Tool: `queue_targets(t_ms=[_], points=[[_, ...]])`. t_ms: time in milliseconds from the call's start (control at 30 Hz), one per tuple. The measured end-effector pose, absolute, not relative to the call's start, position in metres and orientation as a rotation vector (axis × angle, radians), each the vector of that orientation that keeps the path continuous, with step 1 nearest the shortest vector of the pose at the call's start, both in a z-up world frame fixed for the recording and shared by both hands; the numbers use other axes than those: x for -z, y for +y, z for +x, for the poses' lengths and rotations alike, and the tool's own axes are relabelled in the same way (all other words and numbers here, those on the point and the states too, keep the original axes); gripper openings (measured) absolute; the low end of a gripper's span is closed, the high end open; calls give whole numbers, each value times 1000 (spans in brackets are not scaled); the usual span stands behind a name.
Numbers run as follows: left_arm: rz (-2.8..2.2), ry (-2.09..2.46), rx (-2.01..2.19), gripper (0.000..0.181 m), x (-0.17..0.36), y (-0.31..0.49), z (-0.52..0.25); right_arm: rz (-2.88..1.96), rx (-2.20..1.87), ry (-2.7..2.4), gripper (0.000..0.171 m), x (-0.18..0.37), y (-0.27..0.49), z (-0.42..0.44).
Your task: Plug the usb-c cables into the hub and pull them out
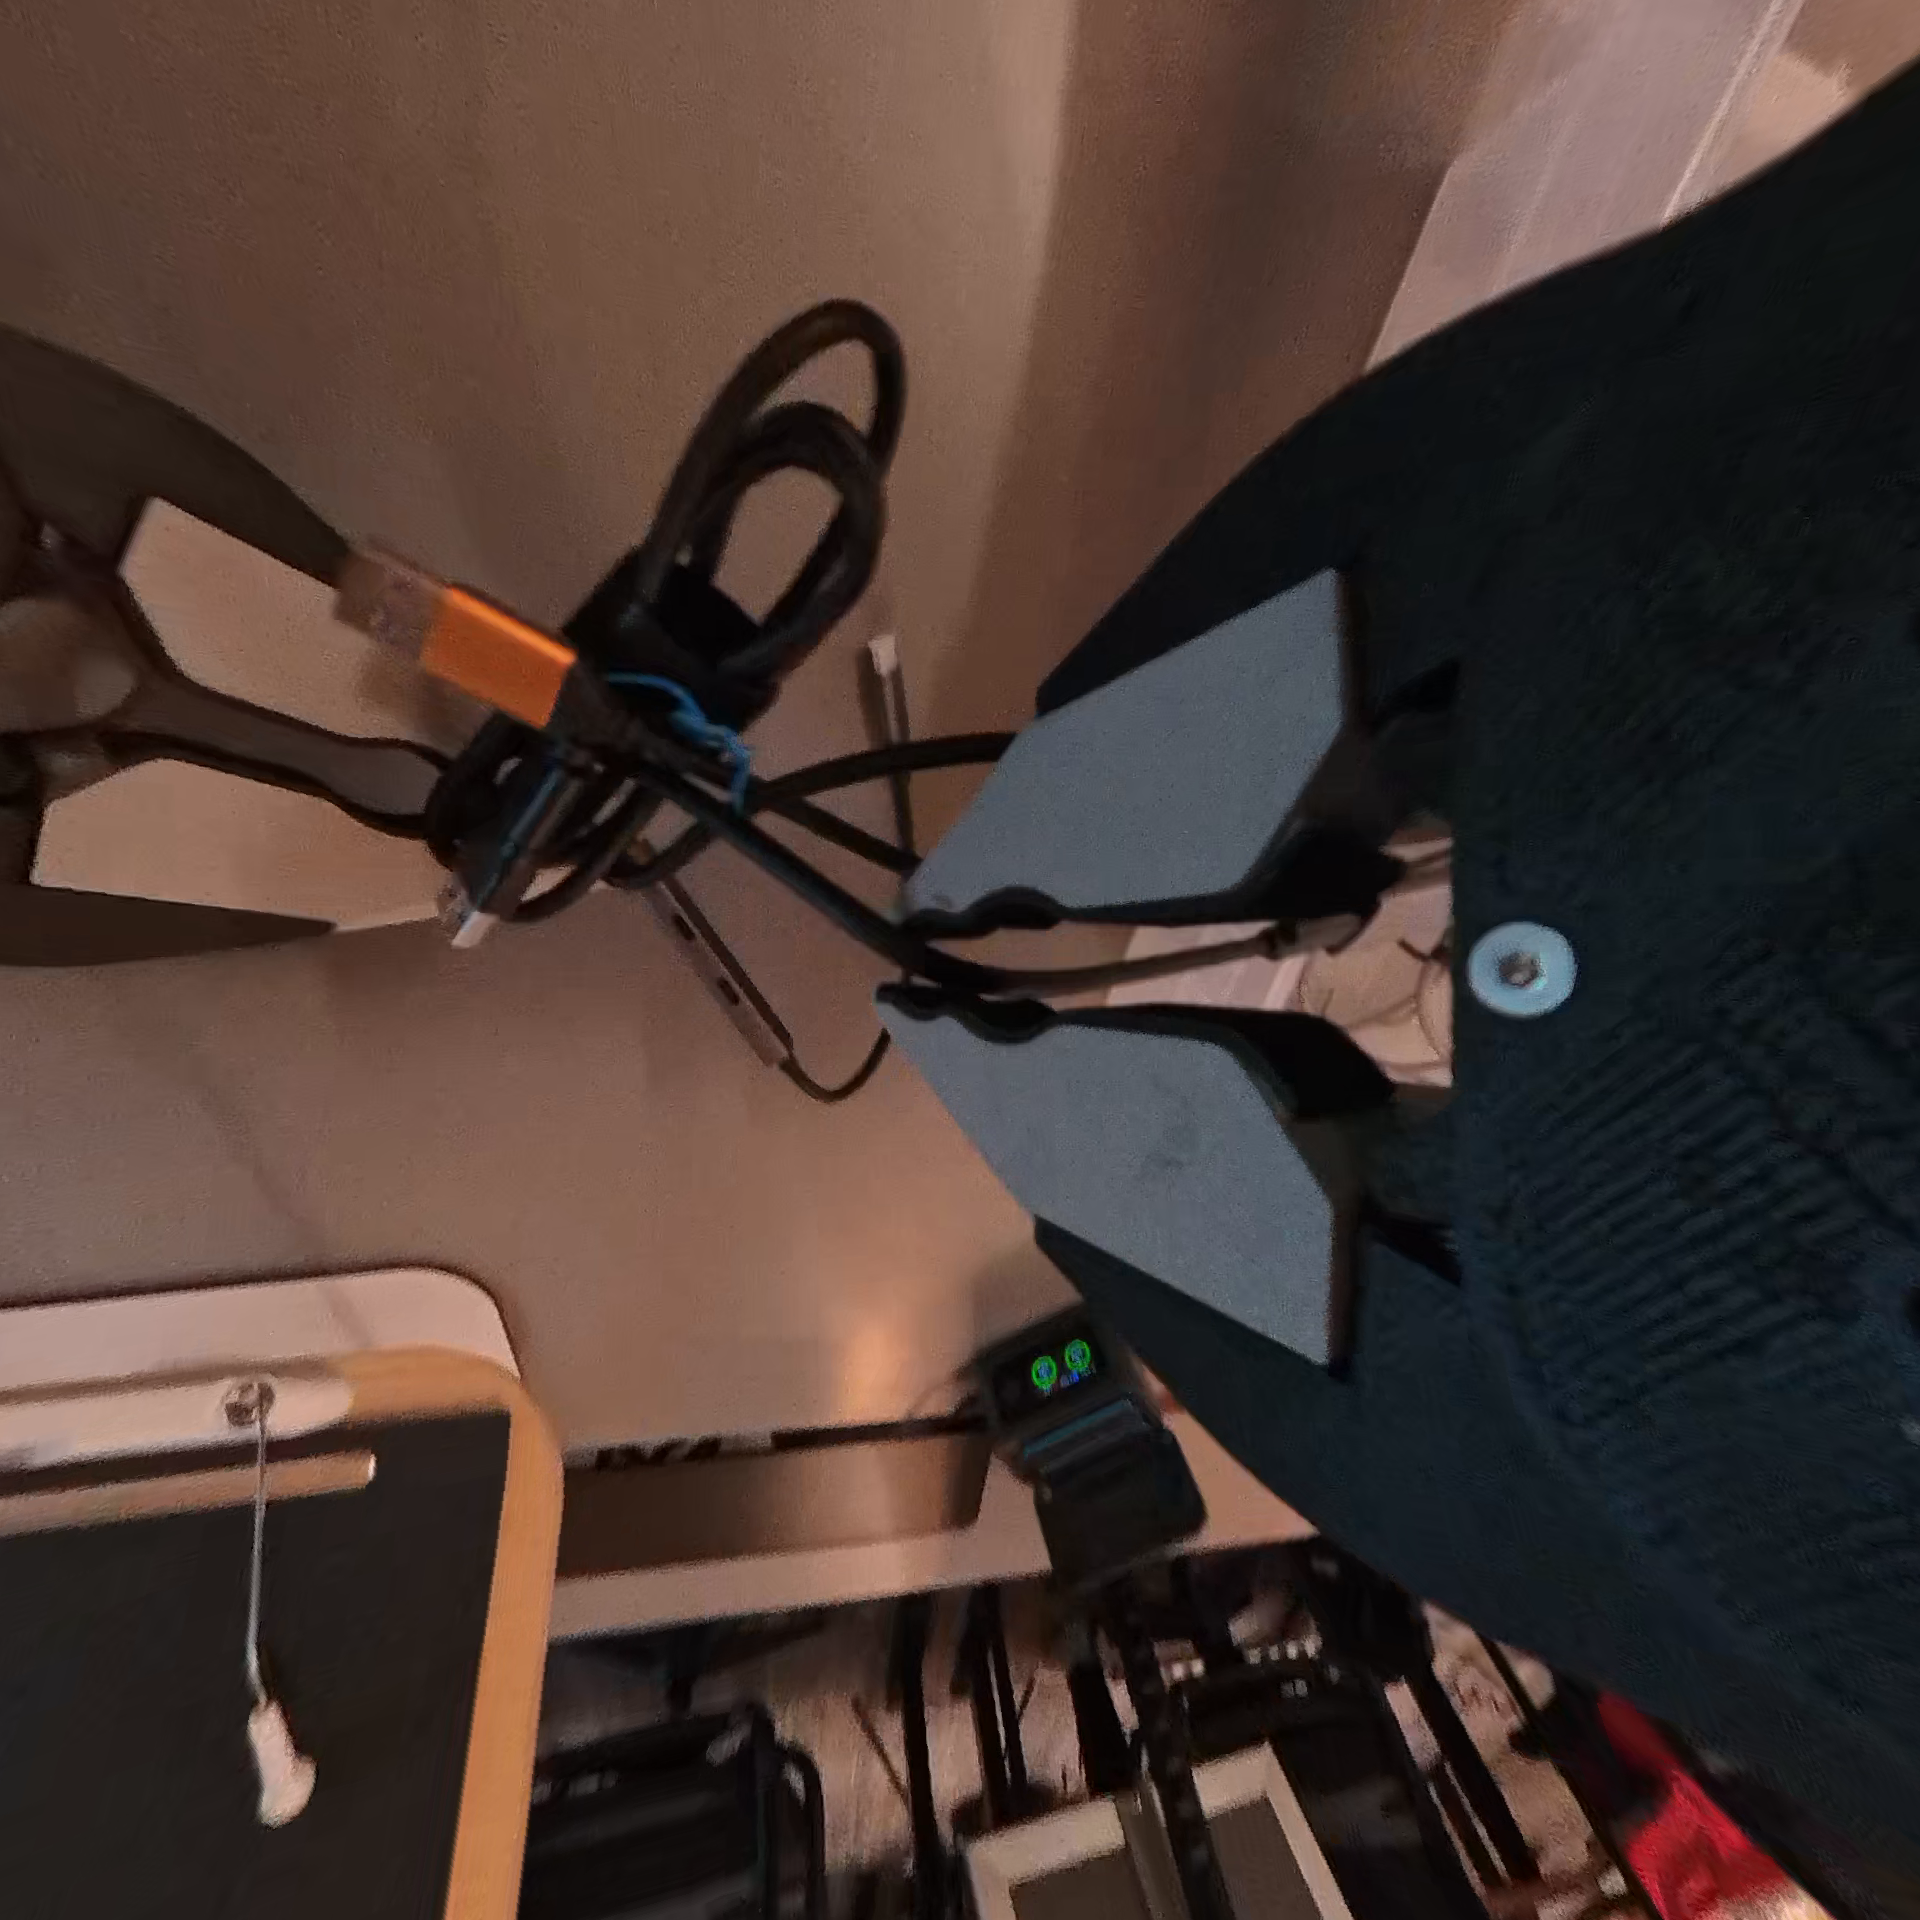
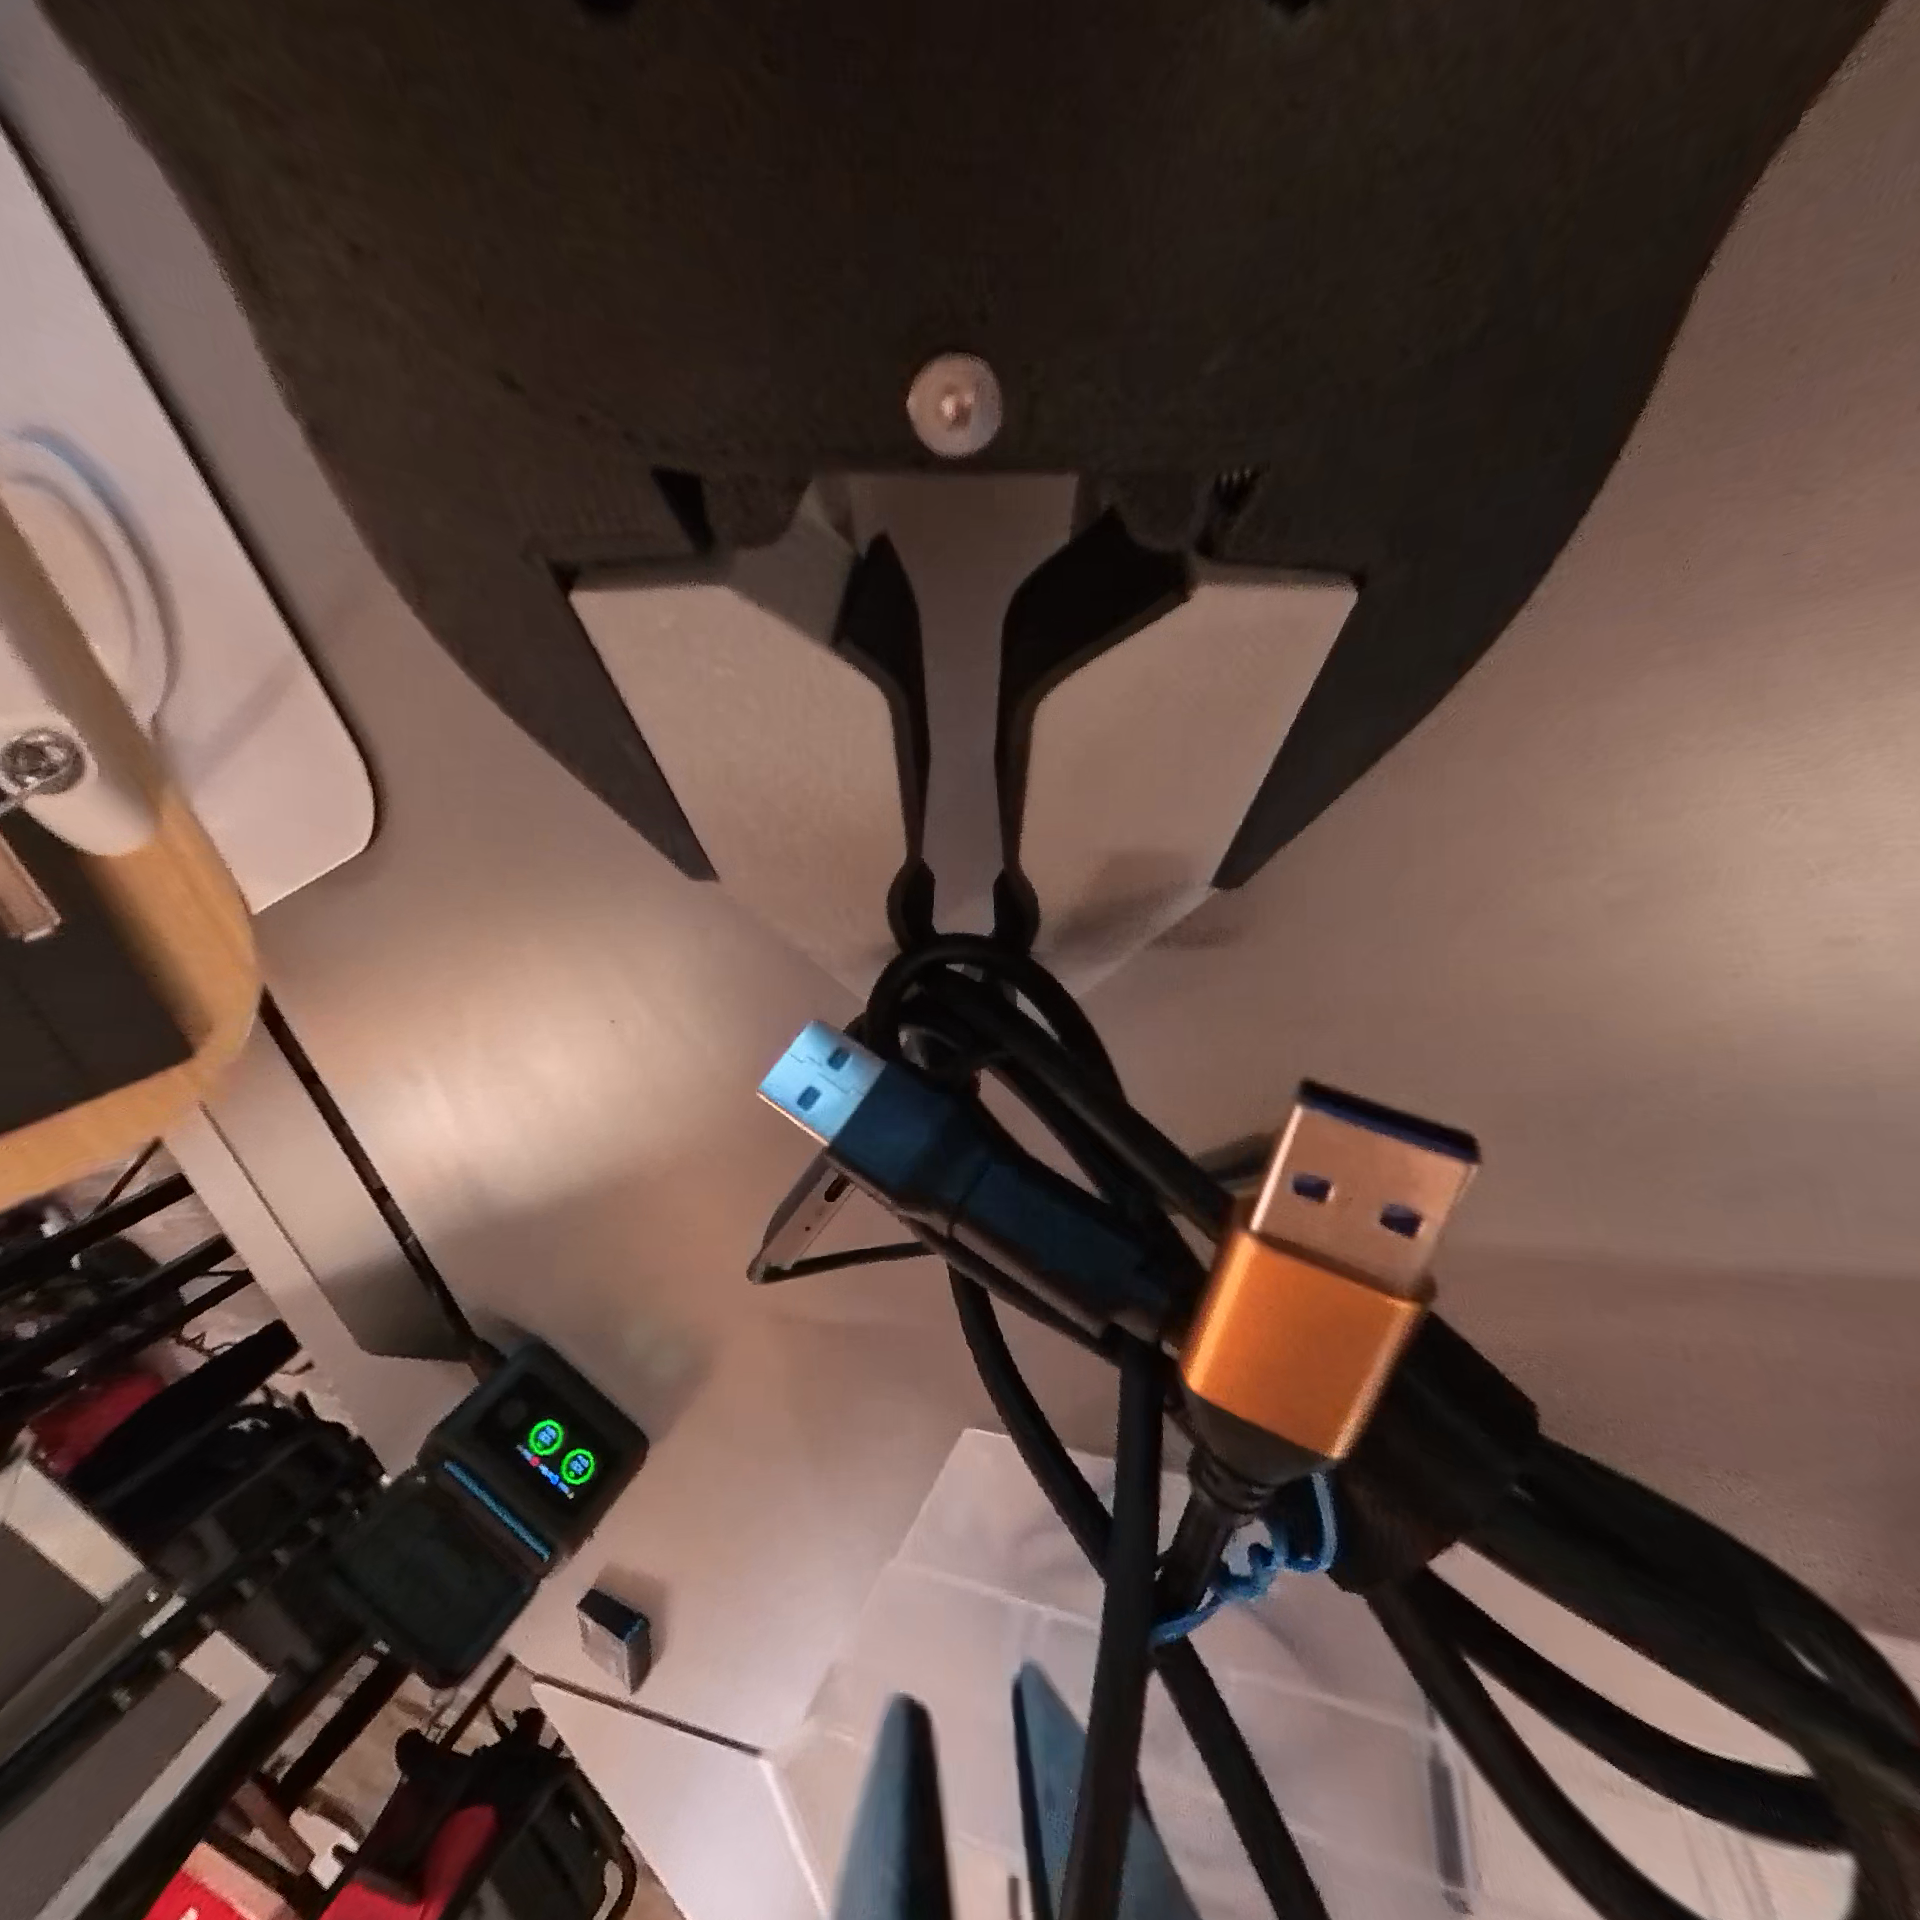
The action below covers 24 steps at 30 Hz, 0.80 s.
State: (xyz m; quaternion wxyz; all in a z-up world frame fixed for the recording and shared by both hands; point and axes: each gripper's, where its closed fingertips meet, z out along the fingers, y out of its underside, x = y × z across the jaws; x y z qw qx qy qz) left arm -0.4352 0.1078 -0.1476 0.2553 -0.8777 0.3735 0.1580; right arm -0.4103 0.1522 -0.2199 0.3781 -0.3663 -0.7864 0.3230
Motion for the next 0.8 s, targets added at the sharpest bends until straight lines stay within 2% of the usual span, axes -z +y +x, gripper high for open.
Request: queue_targets(t_ms=[100,267,700,800], points=[[-2426,1053,-386,16,156,110,-424,-878,-770,-2034,3,222,146,-408],[-2499,1203,-355,7,174,107,-409,-889,-763,-2053,4,226,148,-407],[-2513,1235,-331,15,160,107,-403,-942,-804,-2088,4,231,149,-405],[-2514,1244,-302,8,157,107,-399,-941,-806,-2086,3,230,148,-405]])
